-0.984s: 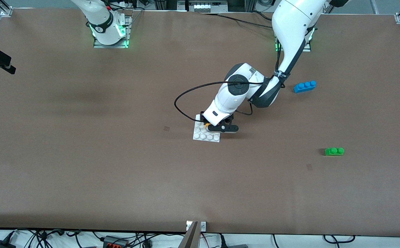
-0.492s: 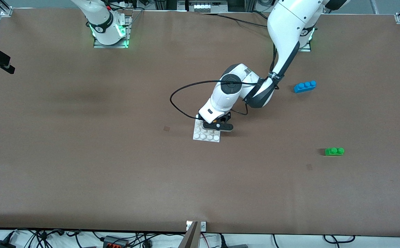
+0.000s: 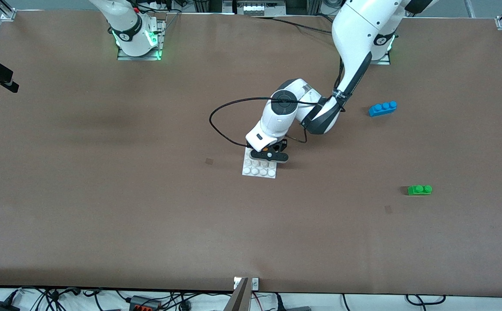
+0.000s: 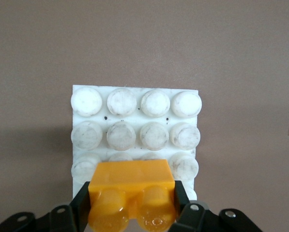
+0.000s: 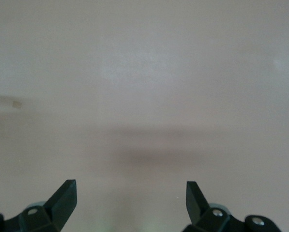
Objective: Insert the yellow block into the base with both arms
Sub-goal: 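Lower the yellow block onto the white base studs with the left gripper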
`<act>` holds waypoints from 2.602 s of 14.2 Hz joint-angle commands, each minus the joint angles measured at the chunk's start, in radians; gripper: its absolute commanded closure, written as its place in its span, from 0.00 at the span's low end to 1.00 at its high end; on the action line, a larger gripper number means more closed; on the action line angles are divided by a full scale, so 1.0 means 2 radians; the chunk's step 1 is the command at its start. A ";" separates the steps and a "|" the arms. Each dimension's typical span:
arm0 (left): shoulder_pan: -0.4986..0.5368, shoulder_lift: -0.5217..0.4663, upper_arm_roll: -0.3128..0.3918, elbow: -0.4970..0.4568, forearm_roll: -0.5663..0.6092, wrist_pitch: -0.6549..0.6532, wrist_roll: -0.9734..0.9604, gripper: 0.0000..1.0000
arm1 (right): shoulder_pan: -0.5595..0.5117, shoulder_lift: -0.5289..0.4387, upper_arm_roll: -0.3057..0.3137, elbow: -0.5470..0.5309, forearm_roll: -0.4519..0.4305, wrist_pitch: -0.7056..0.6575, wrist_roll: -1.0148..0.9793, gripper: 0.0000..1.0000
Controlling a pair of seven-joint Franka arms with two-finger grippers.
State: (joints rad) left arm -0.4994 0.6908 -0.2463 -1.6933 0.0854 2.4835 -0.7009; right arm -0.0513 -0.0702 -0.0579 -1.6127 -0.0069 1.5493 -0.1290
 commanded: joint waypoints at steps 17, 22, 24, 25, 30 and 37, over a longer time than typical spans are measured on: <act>0.002 0.023 0.000 0.011 0.051 0.000 -0.021 0.42 | -0.002 0.006 0.001 0.012 0.001 -0.017 -0.005 0.00; 0.002 0.030 0.000 0.013 0.051 -0.018 -0.020 0.44 | -0.002 0.006 0.001 0.012 0.001 -0.017 -0.005 0.00; 0.001 0.038 0.000 0.044 0.050 -0.062 -0.020 0.47 | -0.002 0.007 0.001 0.012 0.001 -0.017 -0.006 0.00; 0.000 0.040 0.000 0.057 0.050 -0.080 -0.020 0.48 | -0.002 0.006 0.001 0.011 0.001 -0.018 -0.006 0.00; 0.003 0.037 -0.003 0.063 0.044 -0.087 -0.018 0.09 | 0.000 0.007 0.001 0.011 0.001 -0.023 -0.005 0.00; 0.009 0.014 -0.003 0.088 0.045 -0.143 -0.015 0.00 | -0.001 0.007 0.001 0.011 0.001 -0.024 -0.005 0.00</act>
State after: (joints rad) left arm -0.4944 0.7492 -0.2461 -1.5270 0.1580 2.2426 -0.7262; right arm -0.0505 -0.0642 -0.0574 -1.6127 -0.0069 1.5214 -0.1294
